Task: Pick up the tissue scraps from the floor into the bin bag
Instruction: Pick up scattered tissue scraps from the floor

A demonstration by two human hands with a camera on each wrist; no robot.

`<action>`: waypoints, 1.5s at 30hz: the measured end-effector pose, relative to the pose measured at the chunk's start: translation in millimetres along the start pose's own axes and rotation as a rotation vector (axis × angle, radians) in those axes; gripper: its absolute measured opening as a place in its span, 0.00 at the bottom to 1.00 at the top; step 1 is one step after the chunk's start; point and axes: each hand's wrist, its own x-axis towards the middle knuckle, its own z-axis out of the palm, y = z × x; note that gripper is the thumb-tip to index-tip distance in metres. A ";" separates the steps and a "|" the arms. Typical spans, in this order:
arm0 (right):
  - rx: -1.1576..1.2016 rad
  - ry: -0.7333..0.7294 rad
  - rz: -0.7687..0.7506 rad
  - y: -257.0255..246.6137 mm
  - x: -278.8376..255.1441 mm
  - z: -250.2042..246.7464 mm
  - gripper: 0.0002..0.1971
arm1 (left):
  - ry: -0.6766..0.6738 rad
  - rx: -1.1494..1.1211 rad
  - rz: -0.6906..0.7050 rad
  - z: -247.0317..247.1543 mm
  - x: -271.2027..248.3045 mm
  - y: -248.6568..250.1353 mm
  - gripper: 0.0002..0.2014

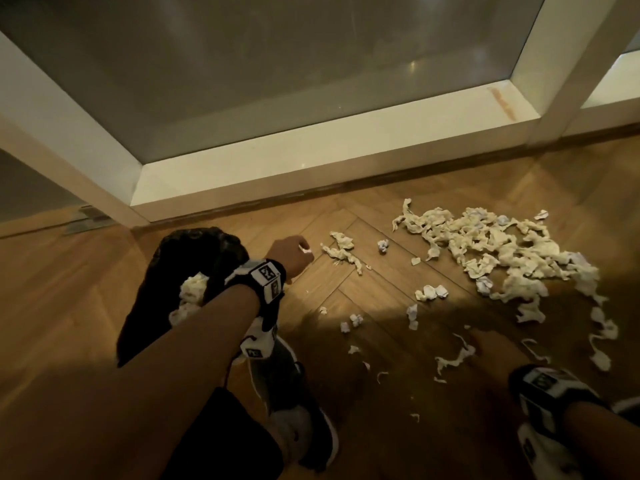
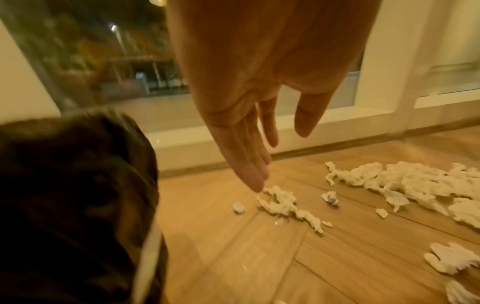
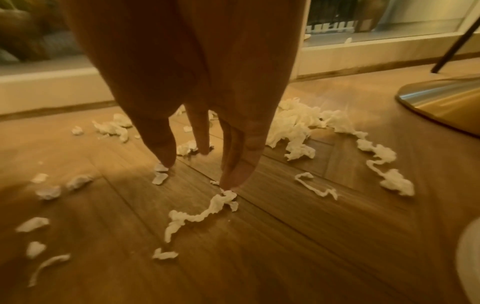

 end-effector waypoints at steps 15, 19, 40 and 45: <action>0.090 0.148 -0.026 -45.2 124.3 -15.7 0.37 | 0.289 0.055 -0.029 120.4 183.5 -22.5 0.44; 0.063 0.139 -0.122 -54.8 135.3 -10.5 0.37 | 0.142 0.034 0.107 139.5 193.3 -15.4 0.51; 0.042 -0.066 -0.465 -98.7 149.8 -39.9 0.07 | 0.359 -0.107 0.309 164.5 145.1 -22.4 0.06; 0.085 0.264 -0.523 -133.5 180.5 -82.1 0.07 | 0.471 -0.022 0.146 126.7 178.7 -41.2 0.13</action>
